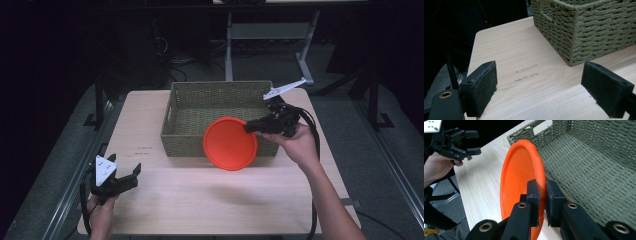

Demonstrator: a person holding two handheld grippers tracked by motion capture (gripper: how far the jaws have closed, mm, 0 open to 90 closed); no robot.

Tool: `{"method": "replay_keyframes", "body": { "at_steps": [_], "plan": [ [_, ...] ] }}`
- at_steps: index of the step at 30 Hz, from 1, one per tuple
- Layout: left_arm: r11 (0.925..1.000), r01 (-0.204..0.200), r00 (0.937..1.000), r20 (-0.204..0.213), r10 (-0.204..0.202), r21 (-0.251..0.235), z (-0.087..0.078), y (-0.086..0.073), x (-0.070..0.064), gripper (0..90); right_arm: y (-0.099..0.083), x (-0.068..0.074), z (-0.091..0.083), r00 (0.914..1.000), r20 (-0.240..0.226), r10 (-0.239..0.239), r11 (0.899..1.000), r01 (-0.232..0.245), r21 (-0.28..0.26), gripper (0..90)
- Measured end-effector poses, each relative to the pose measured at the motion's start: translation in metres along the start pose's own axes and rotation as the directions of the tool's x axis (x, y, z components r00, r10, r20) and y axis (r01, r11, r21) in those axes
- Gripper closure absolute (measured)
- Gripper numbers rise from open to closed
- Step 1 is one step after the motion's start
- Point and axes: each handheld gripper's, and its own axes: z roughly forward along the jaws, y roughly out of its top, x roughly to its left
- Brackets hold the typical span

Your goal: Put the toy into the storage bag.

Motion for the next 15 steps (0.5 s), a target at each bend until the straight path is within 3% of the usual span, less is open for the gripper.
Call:
{"method": "replay_keyframes", "body": {
  "at_steps": [15],
  "plan": [
    [0.9999, -0.011, 0.9999, -0.005, 0.011, -0.008, -0.001, 0.0, 0.0, 12.7, 0.027, -0.002, 0.004, 0.9999, 0.012, -0.008, 1.0, 0.008, 0.001, 82.1]
  ]
}}
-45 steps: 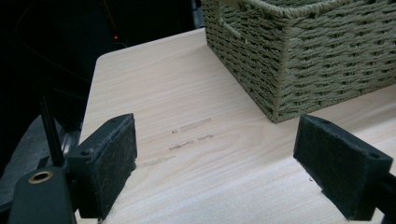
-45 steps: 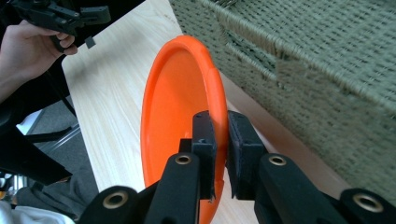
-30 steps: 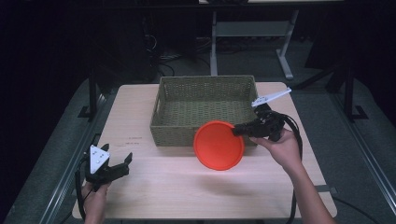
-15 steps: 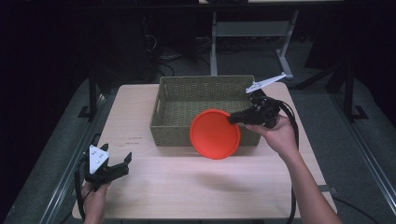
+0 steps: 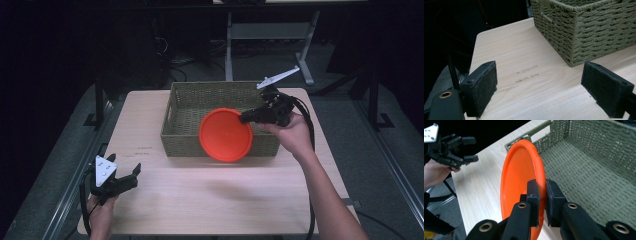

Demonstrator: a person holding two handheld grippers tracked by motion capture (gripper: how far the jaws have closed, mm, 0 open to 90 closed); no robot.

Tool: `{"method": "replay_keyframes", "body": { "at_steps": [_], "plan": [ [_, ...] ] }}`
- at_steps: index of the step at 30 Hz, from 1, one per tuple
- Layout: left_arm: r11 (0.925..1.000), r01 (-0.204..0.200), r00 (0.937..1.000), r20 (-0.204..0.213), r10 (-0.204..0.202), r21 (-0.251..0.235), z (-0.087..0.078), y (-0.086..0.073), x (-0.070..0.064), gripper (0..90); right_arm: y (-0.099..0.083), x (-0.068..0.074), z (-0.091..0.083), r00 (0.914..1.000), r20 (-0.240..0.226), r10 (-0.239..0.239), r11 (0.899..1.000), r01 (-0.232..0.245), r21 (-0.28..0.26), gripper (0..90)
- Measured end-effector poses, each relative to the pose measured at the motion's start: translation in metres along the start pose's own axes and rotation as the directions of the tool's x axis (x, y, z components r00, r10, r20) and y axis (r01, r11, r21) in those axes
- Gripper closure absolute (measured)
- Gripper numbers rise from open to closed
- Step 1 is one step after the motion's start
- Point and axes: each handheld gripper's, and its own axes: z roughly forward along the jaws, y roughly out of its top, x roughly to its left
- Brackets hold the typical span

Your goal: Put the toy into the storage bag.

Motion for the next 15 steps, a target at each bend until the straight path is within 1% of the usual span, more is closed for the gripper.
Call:
{"method": "replay_keyframes", "body": {
  "at_steps": [1, 2, 5, 6, 7, 9, 10, 11, 13, 15],
  "plan": [
    [1.0, 0.0, 1.0, 0.0, 0.0, 0.0, 0.0, 0.0, 0.0, 12.7, 0.0, 0.0, 0.0, 1.0, 0.0, 0.0, 1.0, 0.0, 0.0, 82.1],
    [1.0, -0.001, 1.0, 0.001, 0.001, 0.002, 0.0, 0.0, 0.0, 12.7, 0.005, -0.002, 0.001, 1.0, 0.001, 0.001, 1.0, -0.001, 0.0, 82.1],
    [1.0, -0.002, 1.0, 0.002, 0.002, 0.003, 0.0, 0.0, 0.0, 12.7, 0.009, -0.002, 0.002, 1.0, 0.006, -0.001, 1.0, 0.001, 0.007, 82.1],
    [1.0, -0.002, 1.0, 0.003, 0.002, -0.003, 0.001, 0.0, -0.001, 12.7, 0.014, -0.003, 0.003, 1.0, 0.008, -0.002, 1.0, 0.002, 0.006, 82.1],
    [1.0, -0.002, 1.0, 0.003, 0.002, -0.003, 0.001, 0.0, -0.001, 12.7, 0.014, -0.003, 0.003, 1.0, 0.008, -0.002, 1.0, 0.002, 0.006, 82.1],
    [1.0, -0.003, 1.0, 0.004, 0.003, 0.002, 0.001, 0.0, -0.001, 12.7, 0.023, -0.003, 0.003, 0.9999, 0.011, -0.008, 1.0, 0.008, 0.0, 82.1],
    [1.0, -0.003, 1.0, 0.004, 0.003, 0.002, 0.001, 0.0, -0.001, 12.7, 0.023, -0.003, 0.003, 0.9999, 0.011, -0.008, 1.0, 0.008, 0.0, 82.1],
    [1.0, 0.0, 1.0, 0.004, 0.0, -0.002, 0.001, 0.0, -0.002, 12.8, 0.029, -0.003, 0.005, 0.9998, 0.018, -0.012, 1.0, 0.012, -0.001, 82.1],
    [0.9999, 0.008, 1.0, 0.005, -0.008, -0.01, 0.002, 0.0, -0.002, 12.7, 0.034, -0.004, 0.006, 0.9997, 0.02, -0.012, 1.0, 0.012, -0.001, 82.1],
    [1.0, -0.004, 1.0, 0.004, 0.004, -0.003, 0.001, 0.0, -0.002, 12.7, 0.039, -0.004, 0.008, 0.9997, 0.023, -0.012, 1.0, 0.012, 0.005, 82.1]
  ]
}}
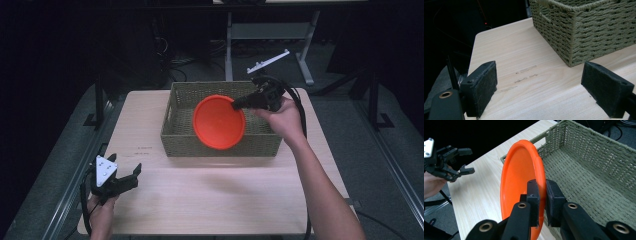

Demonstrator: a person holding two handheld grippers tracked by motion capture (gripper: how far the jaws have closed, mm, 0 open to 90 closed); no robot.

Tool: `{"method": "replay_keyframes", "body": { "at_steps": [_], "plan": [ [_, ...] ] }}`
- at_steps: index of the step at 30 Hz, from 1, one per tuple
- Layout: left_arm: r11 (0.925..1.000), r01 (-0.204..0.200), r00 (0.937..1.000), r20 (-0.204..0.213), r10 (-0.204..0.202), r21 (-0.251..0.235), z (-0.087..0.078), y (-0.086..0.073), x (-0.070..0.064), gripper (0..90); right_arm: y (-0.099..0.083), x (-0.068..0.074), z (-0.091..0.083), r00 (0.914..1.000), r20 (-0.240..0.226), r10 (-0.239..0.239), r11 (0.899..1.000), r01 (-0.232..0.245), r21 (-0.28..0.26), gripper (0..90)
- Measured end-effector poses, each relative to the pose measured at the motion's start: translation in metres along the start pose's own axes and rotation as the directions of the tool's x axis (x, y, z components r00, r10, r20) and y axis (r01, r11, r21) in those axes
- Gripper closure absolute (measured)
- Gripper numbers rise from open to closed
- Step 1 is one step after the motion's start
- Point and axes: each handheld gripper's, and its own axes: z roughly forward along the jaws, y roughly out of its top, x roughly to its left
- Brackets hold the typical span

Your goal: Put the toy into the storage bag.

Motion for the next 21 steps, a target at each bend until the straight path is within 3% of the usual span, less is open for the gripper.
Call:
{"method": "replay_keyframes", "body": {
  "at_steps": [14, 21],
  "plan": [
    [0.9999, 0.011, 0.9999, -0.003, -0.011, -0.003, -0.001, 0.0, 0.001, 12.8, 0.025, -0.007, 0.014, 0.9996, 0.015, 0.024, 1.0, -0.024, 0.008, 82.1],
    [0.9999, 0.016, 0.9999, -0.003, -0.016, -0.005, 0.0, 0.0, 0.001, 12.7, 0.031, -0.018, 0.022, 0.9987, 0.023, 0.045, 0.999, -0.045, 0.011, 82.1]
  ]
}}
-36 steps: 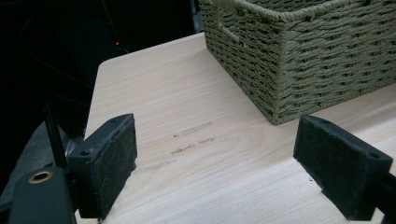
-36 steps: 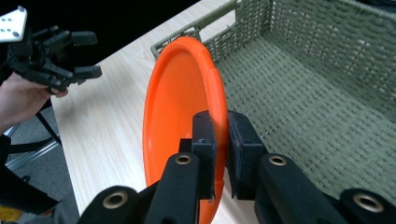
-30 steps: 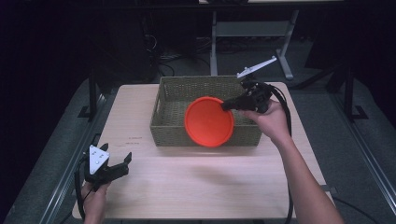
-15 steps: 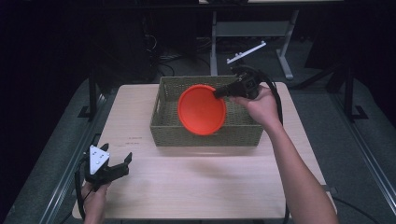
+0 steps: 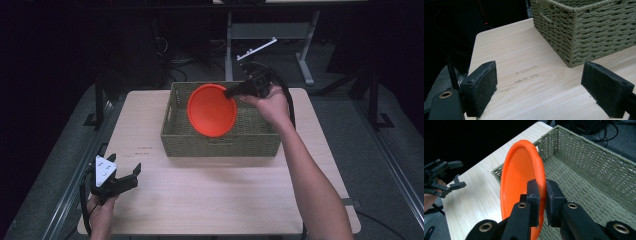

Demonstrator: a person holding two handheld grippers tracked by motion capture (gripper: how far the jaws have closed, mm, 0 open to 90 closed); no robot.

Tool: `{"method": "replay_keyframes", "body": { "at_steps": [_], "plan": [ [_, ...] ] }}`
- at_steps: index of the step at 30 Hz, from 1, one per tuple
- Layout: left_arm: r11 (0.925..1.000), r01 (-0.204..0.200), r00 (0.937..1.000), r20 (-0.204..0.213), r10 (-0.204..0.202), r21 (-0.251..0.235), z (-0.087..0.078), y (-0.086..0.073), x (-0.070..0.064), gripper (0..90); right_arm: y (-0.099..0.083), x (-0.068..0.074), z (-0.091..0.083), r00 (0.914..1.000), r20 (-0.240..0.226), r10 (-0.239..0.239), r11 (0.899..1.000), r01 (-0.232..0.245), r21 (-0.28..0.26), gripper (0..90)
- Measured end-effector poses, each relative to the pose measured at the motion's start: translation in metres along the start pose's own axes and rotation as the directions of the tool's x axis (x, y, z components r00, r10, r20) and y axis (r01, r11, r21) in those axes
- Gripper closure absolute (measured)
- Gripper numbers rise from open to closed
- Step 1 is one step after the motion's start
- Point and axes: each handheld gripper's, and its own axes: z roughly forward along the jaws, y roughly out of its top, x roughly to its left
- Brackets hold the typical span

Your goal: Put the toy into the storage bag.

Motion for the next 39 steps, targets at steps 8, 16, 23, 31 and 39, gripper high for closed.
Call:
{"method": "replay_keyframes", "body": {
  "at_steps": [8, 16, 23, 31, 39],
  "plan": [
    [1.0, -0.003, 1.0, 0.002, 0.003, 0.004, 0.001, 0.0, 0.001, 12.7, 0.0, -0.017, 0.006, 0.9987, 0.011, 0.049, 0.999, -0.049, 0.001, 82.1],
    [1.0, 0.002, 1.0, 0.0, -0.002, 0.001, 0.0, -0.001, 0.002, 12.8, -0.001, -0.035, 0.012, 0.9943, 0.019, 0.105, 0.994, -0.105, -0.022, 82.1],
    [1.0, -0.007, 1.0, 0.002, 0.007, 0.001, 0.0, -0.001, 0.001, 12.7, -0.007, -0.051, 0.02, 0.988, 0.032, 0.151, 0.988, -0.151, -0.011, 82.0],
    [0.9999, -0.008, 1.0, 0.006, 0.008, 0.009, 0.0, -0.001, 0.001, 12.8, -0.014, -0.066, 0.029, 0.9795, 0.039, 0.198, 0.98, -0.198, -0.002, 82.0],
    [0.9999, -0.006, 1.0, 0.003, 0.006, 0.01, 0.0, -0.001, 0.002, 12.8, -0.024, -0.079, 0.033, 0.9664, 0.039, 0.254, 0.967, -0.254, -0.009, 82.0]
  ]
}}
